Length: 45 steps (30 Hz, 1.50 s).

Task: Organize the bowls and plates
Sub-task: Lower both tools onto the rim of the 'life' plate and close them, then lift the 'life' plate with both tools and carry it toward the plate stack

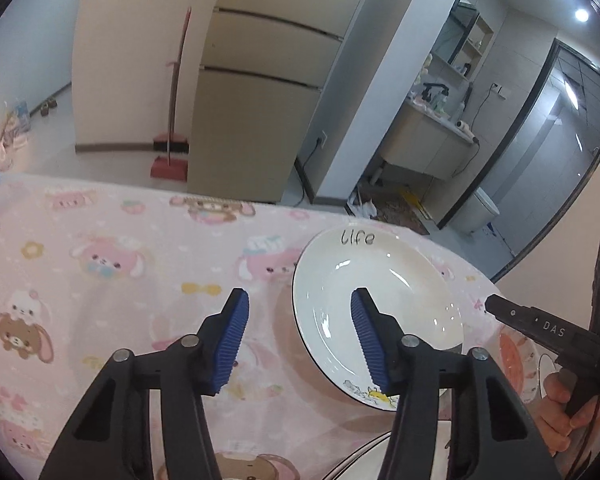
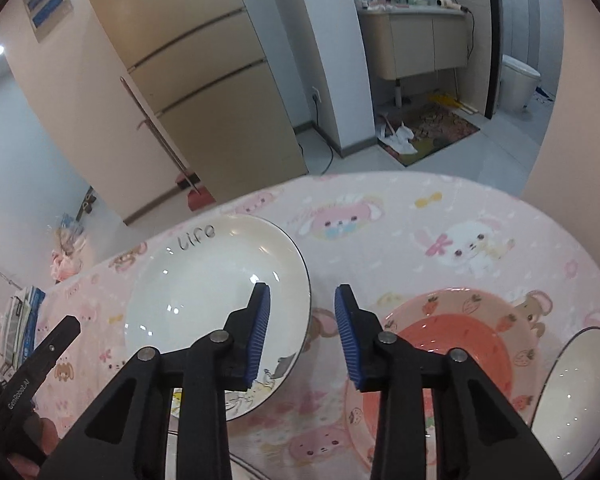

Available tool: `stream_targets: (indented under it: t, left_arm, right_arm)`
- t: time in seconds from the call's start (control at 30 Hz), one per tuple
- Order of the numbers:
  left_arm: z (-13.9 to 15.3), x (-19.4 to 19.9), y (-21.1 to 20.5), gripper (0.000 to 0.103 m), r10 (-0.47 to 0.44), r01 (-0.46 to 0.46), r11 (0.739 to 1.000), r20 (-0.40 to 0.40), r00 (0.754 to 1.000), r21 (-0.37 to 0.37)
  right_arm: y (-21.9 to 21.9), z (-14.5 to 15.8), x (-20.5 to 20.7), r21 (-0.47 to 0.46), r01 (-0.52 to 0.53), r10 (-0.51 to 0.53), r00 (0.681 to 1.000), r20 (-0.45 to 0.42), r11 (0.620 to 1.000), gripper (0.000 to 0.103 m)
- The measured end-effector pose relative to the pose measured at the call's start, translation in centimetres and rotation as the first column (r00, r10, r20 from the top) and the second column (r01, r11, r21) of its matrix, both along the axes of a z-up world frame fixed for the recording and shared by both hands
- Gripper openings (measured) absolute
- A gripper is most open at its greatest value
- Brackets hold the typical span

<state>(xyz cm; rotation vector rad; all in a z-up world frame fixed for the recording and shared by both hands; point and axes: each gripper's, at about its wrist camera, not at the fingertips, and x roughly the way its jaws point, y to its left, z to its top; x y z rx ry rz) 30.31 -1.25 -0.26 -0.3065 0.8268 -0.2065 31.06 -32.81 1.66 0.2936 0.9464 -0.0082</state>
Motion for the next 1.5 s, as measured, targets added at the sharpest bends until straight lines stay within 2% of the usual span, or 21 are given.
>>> stream_targets:
  t: [0.03,0.07,0.1,0.2,0.37,0.5,0.57,0.63,0.87,1.0,1.03,1.1,1.17,1.27,1.5]
  left_arm:
    - [-0.4,0.1,-0.1,0.051,-0.008,0.007,1.000,-0.012,1.000,-0.007]
    - [-0.8,0.2,-0.2,0.042,-0.017,0.017,1.000,-0.023,1.000,-0.006]
    - [-1.1,0.2,-0.5,0.039,-0.028,0.027,1.000,-0.033,0.999,-0.002]
    - [-1.6,0.4,-0.8,0.039,-0.030,0.030,1.000,-0.047,0.998,0.005]
    - [-2.1,0.6,-0.9,0.039,-0.025,0.027,0.999,-0.054,0.998,0.027]
    - [-2.8,0.8,-0.5,0.038,-0.036,0.034,0.999,-0.080,0.996,-0.025]
    - [-3.0,0.9,-0.5,0.034,-0.048,0.044,0.998,-0.092,0.995,-0.044]
    - [-3.3,1.1,-0.5,0.034,-0.057,0.051,0.997,-0.102,0.993,-0.063]
    - [-3.9,1.4,-0.2,0.034,-0.067,0.048,0.989,-0.138,0.988,-0.139]
    - [-4.3,1.4,-0.4,0.032,-0.086,0.060,0.984,-0.152,0.985,-0.170]
    - [-4.3,1.4,-0.6,0.025,-0.089,0.064,0.984,-0.155,0.984,-0.165]
    - [-4.3,1.4,-1.1,0.022,-0.088,0.068,0.990,-0.167,0.982,-0.120]
    - [-4.5,1.4,-1.4,0.018,-0.086,0.070,0.993,-0.182,0.979,-0.093]
    - [-5.0,1.5,-1.5,0.018,-0.085,0.068,0.994,-0.206,0.975,-0.091]
    - [-5.0,1.4,-2.0,0.018,-0.085,0.075,0.996,-0.203,0.976,-0.057]
  right_arm:
    - [-0.1,-0.3,0.1,-0.001,0.001,-0.001,1.000,-0.007,1.000,0.033]
    - [-0.3,-0.6,0.1,0.002,0.002,-0.002,1.000,-0.014,1.000,0.033]
    - [-0.4,-0.8,0.2,0.010,0.001,-0.001,1.000,-0.022,1.000,0.033]
    - [-0.4,-1.2,0.4,0.045,-0.021,0.022,0.999,-0.023,0.999,0.034]
    - [1.1,-1.6,0.7,0.016,-0.076,0.076,0.996,-0.036,0.997,0.033]
    - [2.0,-2.0,1.1,-0.003,-0.084,0.084,0.994,-0.070,0.996,0.030]
    - [2.5,-2.0,1.2,-0.030,-0.086,0.083,0.992,-0.090,0.996,0.031]
    - [2.5,-2.2,1.3,-0.020,-0.085,0.083,0.993,-0.088,0.996,0.031]
    - [3.4,-2.2,1.2,-0.082,-0.061,0.053,0.993,-0.104,0.995,0.031]
    - [4.2,-2.4,1.3,-0.109,-0.080,0.066,0.989,-0.130,0.991,0.039]
    - [4.2,-2.4,1.3,-0.111,-0.078,0.064,0.990,-0.126,0.991,0.039]
    - [3.9,-2.4,1.3,-0.117,-0.070,0.056,0.991,-0.120,0.991,0.032]
    - [3.1,-2.4,1.4,-0.110,-0.056,0.041,0.991,-0.128,0.992,0.019]
    - [2.7,-2.4,1.4,-0.074,-0.067,0.057,0.990,-0.131,0.995,0.018]
    - [5.3,-3.2,1.5,-0.263,-0.086,0.049,0.989,-0.142,0.961,0.018]
